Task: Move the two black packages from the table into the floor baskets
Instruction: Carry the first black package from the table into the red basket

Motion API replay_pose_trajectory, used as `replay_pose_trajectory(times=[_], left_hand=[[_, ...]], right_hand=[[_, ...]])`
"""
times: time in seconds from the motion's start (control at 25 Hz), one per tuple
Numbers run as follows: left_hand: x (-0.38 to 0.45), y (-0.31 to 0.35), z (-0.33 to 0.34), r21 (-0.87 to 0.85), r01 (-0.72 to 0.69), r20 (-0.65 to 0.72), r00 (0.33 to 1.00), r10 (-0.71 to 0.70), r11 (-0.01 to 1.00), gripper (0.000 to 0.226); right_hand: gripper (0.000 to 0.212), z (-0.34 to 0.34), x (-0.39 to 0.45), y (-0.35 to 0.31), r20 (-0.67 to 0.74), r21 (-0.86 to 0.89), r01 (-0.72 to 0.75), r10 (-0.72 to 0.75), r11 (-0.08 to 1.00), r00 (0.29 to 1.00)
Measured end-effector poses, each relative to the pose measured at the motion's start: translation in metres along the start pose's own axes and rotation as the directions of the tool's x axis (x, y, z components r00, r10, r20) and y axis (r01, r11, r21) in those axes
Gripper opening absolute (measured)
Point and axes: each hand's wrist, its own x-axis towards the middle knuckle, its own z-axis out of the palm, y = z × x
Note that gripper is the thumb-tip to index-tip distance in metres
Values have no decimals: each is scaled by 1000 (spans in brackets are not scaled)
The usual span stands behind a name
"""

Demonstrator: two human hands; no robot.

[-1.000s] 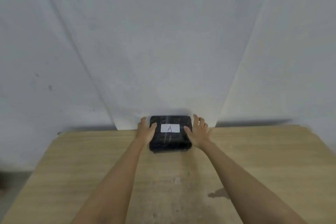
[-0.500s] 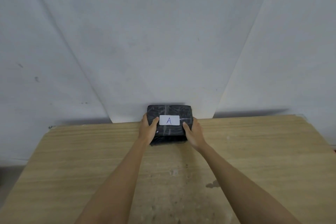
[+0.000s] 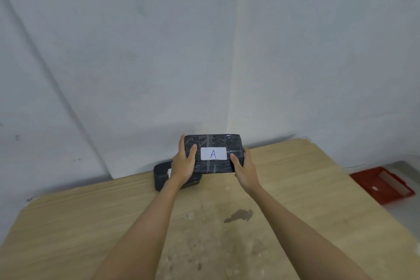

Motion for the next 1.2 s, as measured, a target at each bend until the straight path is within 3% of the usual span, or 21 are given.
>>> replay_pose_trajectory(times=[0.28,0.48,0.8,0.96,1.2], left_hand=[[-47,66,123,29,-107,109,989,103,994,55],[-96,124,257,-7,-157,134,979,156,988,56],[-161,218,463,-99,-241,235,937,258,966,56],[-168,262,557,-103,-288,312,900,306,952,54],[-146,321,714,-152,-292,398,856,329,944,53]], right_hand=[[27,-147,-28,24,-122,45,-23,29,999,992],[20,-294,-38,57,-188,-13,1,-3,1000,982],[27,-523,-53,103,-353,-143,-4,-48,990,934],[40,-615,-48,120,-445,-135,-51,-15,990,895],[41,-753,-2,155,-522,-113,-113,38,987,852]])
